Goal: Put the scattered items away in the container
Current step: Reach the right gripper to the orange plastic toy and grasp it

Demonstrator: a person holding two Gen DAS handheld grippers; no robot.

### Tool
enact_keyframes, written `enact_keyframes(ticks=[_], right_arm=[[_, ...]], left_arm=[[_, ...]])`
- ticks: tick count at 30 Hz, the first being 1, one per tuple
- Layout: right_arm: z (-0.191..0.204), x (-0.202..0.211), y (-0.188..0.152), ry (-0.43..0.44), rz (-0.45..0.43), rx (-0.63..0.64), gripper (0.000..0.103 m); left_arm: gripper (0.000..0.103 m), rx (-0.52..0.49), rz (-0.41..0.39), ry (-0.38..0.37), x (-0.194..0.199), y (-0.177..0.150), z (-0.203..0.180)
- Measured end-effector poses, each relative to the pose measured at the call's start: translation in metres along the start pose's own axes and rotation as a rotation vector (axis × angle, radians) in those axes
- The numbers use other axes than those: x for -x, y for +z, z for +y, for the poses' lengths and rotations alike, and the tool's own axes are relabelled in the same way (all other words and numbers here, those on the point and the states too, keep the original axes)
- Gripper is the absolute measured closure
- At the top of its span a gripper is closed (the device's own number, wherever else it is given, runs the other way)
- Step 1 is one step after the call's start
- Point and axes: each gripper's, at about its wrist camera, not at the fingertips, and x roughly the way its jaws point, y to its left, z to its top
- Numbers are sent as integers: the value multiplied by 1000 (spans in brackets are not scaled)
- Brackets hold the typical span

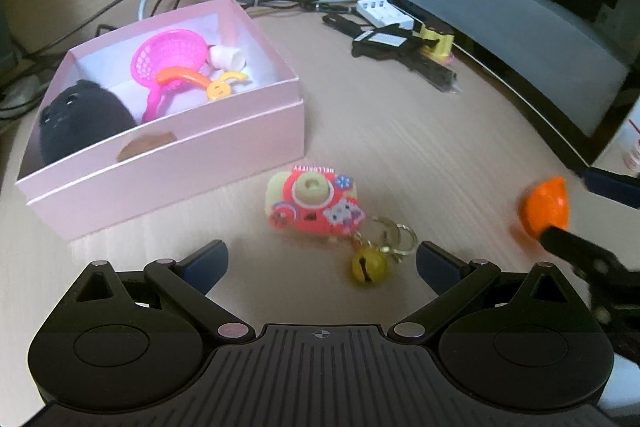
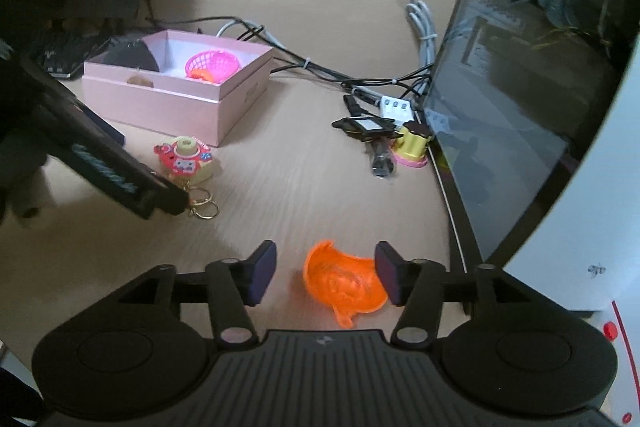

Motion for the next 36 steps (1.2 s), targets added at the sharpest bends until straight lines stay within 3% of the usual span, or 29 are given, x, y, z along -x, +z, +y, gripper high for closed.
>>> enact_keyframes(ticks=[6, 8, 12, 14, 18, 27, 32, 36], right_arm=[[-12, 6, -7, -17, 5, -36, 36], [-17, 8, -9, -21, 5, -44, 34], [-24, 6, -13, -22, 7, -49, 30], [-27, 4, -15, -18, 11, -50, 29], [-30, 0, -17, -6, 18, -55, 25], [-25, -6, -16, 34, 16, -46, 22], [-22, -5, -15, 46, 10, -67, 17], [-22, -15, -16, 60, 35, -116, 16]], left_arm=[[2, -17, -11, 17, -10, 1, -5], [16, -21, -14, 21, -10, 1, -6], [31, -22, -28, 32, -5, -1, -7], [44, -24, -32, 46, -1, -3, -7], [50, -1, -19, 67, 9, -11, 0], [49, 103, 9, 167, 36, -37, 36], [29, 132, -6, 156, 51, -43, 44], [20, 137, -17, 124, 57, -46, 41]])
